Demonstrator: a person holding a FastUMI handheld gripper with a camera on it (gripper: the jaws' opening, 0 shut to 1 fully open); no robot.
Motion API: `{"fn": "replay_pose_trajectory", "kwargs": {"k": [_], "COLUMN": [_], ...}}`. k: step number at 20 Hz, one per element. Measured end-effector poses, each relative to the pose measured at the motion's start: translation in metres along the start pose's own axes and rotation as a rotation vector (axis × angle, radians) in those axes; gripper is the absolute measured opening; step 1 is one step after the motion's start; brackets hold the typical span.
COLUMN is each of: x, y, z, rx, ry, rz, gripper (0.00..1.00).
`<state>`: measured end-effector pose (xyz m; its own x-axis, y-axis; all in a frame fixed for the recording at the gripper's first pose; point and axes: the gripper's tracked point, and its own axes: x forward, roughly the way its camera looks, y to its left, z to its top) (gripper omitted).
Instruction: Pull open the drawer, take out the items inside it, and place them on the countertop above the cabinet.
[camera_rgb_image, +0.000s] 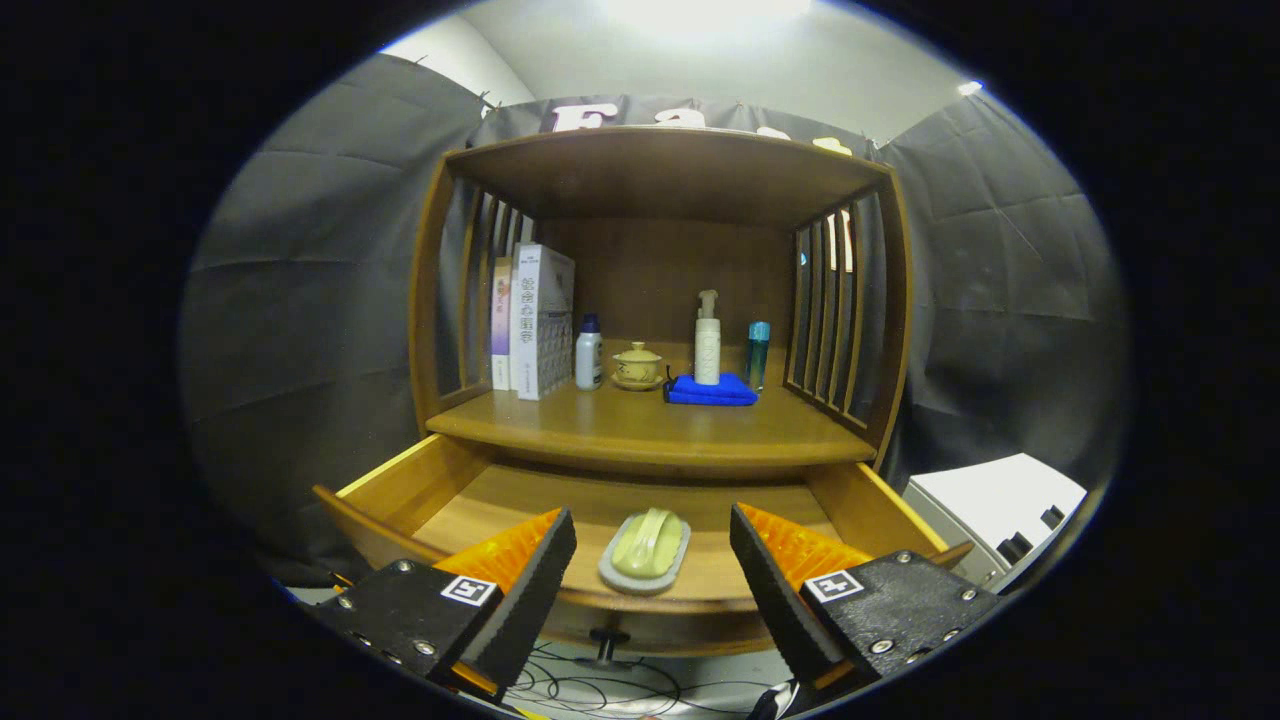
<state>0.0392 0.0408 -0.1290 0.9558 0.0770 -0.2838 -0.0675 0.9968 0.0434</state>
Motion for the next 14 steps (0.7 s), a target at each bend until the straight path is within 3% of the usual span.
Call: {"fn": "replay_pose_trajectory", "kwargs": {"k": [5, 8, 14], "x": [0.055, 0.08, 0.11], "y": [0.001, 0.002, -0.001], "z": [0.01, -0.005, -0.055], "rx": [0.073, 0.13, 0.122], "ry": [0.157, 0.281, 0.525], "rz": [-0.058, -0.096, -0.179], "gripper": [0.96, 0.96, 0.95]}}
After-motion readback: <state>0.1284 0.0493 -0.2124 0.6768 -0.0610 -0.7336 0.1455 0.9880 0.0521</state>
